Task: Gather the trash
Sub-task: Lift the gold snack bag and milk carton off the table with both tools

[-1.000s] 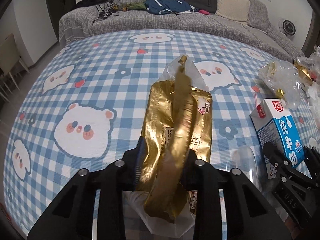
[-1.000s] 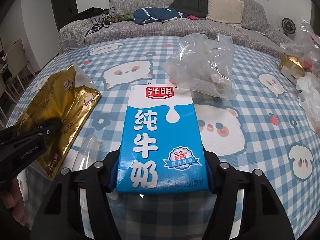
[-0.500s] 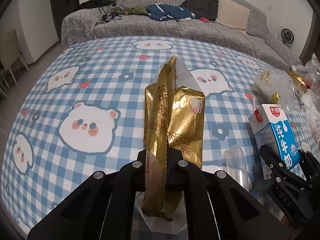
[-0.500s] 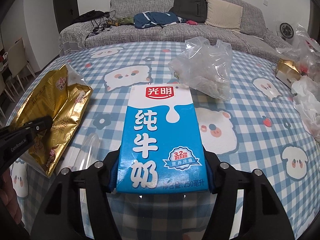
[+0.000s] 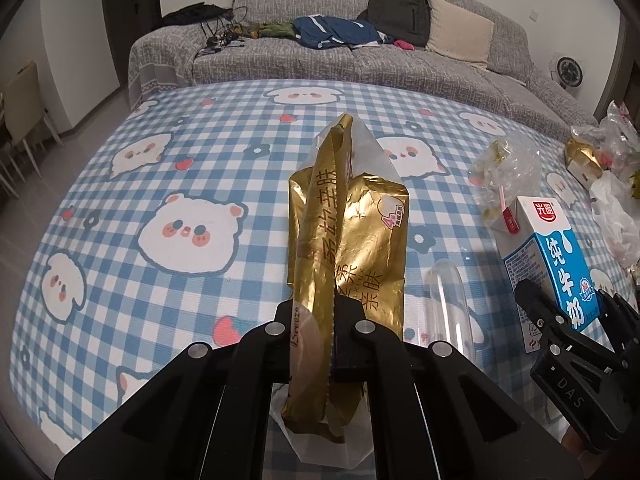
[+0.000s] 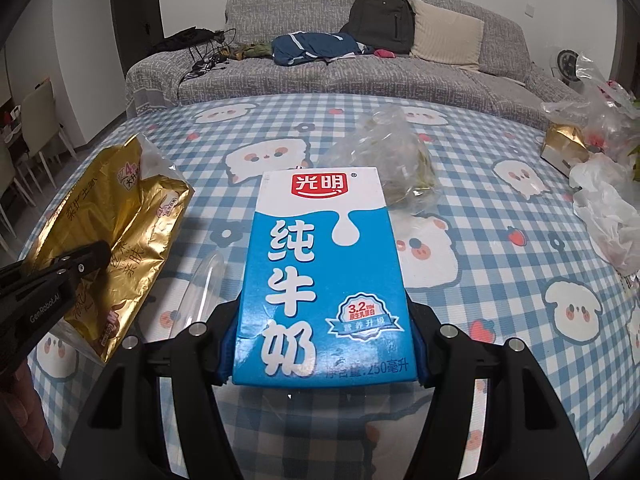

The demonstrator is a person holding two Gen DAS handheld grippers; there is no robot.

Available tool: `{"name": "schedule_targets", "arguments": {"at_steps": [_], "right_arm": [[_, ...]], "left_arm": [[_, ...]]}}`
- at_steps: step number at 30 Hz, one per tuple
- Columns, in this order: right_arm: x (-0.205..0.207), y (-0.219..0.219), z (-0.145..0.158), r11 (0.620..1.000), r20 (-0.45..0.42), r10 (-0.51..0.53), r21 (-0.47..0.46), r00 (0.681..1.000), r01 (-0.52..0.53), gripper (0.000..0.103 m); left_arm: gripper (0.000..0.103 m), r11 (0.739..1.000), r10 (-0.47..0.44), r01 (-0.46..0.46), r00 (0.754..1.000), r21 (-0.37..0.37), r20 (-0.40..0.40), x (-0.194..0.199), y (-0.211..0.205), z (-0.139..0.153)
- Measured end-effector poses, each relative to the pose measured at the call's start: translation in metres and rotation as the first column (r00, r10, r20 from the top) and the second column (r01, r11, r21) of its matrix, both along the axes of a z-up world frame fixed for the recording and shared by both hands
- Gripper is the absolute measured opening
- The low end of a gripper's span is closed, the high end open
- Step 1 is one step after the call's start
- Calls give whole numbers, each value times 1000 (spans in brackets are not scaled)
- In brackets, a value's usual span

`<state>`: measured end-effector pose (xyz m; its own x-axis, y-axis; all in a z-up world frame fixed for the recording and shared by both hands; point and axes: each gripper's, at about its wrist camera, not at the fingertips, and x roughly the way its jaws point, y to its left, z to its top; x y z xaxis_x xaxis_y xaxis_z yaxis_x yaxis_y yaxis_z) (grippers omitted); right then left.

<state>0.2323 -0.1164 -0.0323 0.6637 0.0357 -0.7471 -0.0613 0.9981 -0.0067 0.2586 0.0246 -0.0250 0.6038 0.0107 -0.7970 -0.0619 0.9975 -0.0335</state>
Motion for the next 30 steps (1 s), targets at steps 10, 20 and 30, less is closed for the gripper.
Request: {"name": "schedule_targets", "arguments": {"at_steps": [10,20,30], "right_arm": [[-36,1,17,1000,17,13,-14,1000,-13,61],[-81,4,34,999,46,26,-21,999,-25,61],[-120,8,36,999,55,35,-18,998,-34,61]], "left_arm": [[4,1000,4,-4,1000,-1,13,-39,3,13],[4,1000,18,-18,1000,-7,25,-86,8,25],[4,999,39,-38,999,-20,22,-126,16,26]]}}
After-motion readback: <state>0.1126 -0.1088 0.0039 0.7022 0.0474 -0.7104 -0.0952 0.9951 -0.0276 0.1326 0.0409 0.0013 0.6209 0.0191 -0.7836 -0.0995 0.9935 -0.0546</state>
